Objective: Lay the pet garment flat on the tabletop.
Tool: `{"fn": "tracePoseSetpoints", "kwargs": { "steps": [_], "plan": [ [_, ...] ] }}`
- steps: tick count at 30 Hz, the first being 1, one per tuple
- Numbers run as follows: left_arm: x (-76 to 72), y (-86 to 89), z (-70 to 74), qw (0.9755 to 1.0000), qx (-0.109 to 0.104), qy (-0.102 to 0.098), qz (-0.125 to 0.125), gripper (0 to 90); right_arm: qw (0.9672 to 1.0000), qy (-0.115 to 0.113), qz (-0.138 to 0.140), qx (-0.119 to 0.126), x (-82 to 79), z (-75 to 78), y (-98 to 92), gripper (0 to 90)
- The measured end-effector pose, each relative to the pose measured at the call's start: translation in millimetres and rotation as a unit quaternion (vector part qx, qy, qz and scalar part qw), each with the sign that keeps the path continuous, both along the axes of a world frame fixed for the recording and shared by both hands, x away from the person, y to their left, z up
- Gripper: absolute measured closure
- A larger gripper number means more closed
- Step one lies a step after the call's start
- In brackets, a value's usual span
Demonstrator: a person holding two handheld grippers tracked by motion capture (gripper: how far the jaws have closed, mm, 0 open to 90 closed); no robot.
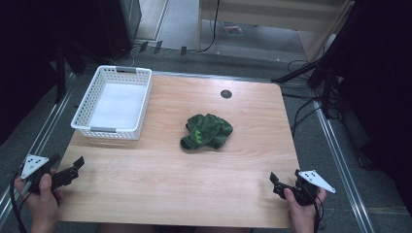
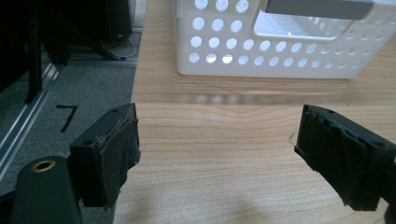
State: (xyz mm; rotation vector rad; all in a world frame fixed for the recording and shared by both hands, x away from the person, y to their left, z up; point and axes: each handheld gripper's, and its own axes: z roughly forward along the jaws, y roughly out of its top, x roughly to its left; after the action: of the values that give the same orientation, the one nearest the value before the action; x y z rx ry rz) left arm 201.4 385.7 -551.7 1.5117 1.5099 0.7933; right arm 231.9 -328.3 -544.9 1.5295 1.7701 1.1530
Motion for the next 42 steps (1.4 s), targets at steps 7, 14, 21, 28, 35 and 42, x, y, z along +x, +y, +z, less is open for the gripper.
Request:
{"fn": "tracePoseSetpoints", "kwargs": {
  "steps": [7, 14, 21, 28, 35, 42],
  "plan": [
    [0.3, -0.2, 0.0, 1.0, 0.0, 0.0, 0.0, 13.6, 1.0, -0.001, 0.001, -0.003, -0.9, 1.1, 0.0, 0.0],
    [0.3, 0.2, 0.0, 1.0, -0.002, 0.0, 0.001, 13.6, 0.9995, -0.021, 0.025, 0.002, 2.3, 17.2, 23.5, 0.0],
    [0.0, 0.4, -0.2, 1.0, -0.007, -0.003, 0.001, 13.6, 0.9972, -0.028, 0.069, -0.011, 15.2, 37.0, 64.0, 0.0],
    [0.0, 0.4, -0.1, 1.0, -0.007, -0.002, 0.0, 13.6, 0.991, -0.036, 0.127, -0.024, 41.1, 52.8, 129.9, 0.0],
    [-0.1, 0.5, -0.2, 1.0, -0.007, -0.004, 0.001, 13.6, 0.9836, -0.045, 0.163, -0.064, 69.6, 58.3, 193.3, 0.0],
    [-0.4, 1.0, -0.1, 1.0, -0.008, -0.003, -0.001, 13.6, 0.9836, -0.031, 0.169, -0.054, 96.6, 56.0, 220.3, 0.0]
  ]
}}
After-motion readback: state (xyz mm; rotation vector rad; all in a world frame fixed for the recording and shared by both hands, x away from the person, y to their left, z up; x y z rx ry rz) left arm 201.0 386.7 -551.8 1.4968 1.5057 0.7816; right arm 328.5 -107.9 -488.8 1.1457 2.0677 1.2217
